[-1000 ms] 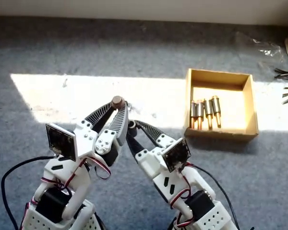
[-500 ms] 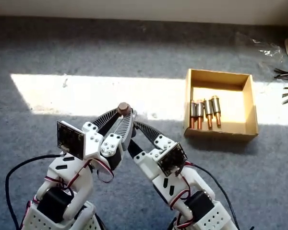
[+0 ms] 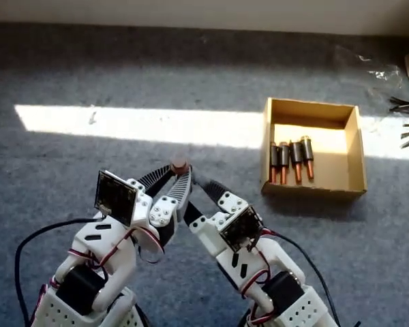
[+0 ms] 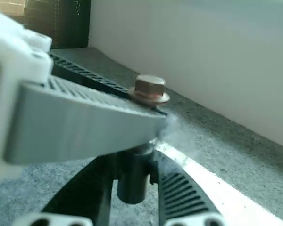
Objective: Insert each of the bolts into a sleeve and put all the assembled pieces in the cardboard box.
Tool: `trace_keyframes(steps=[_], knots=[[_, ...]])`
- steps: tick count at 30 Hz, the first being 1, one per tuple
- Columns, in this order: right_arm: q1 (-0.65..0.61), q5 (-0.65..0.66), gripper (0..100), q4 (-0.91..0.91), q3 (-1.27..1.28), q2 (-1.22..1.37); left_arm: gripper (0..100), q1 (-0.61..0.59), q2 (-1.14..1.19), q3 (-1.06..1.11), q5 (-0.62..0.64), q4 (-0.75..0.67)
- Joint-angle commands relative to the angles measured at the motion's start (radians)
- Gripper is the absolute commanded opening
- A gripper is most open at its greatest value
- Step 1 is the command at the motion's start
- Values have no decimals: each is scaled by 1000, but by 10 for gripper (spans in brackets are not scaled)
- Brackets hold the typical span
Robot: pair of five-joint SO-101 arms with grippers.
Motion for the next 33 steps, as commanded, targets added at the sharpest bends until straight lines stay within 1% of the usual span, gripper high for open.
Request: trace_keyframes(steps=[1, 11, 13, 16, 19, 25, 29, 33], knots=[[-8, 17, 5, -31, 110, -19, 7, 15, -8, 10, -35, -28], [-8, 18, 5, -30, 110, -19, 10, 10, -8, 15, -38, -28], [-8, 18, 5, -30, 110, -19, 44, 10, -8, 13, -38, -29], [-8, 18, 5, -30, 110, -19, 144, 10, -8, 15, -38, -29], [-8, 18, 5, -30, 110, -19, 208, 10, -8, 16, -38, -28], [-8, 18, 5, -30, 110, -19, 215, 5, -8, 16, -38, -28], [-8, 18, 5, -30, 110, -19, 217, -65, -8, 7, -38, -31], [-12, 18, 5, -30, 110, -19, 217, -91, -7, 15, -38, -98]])
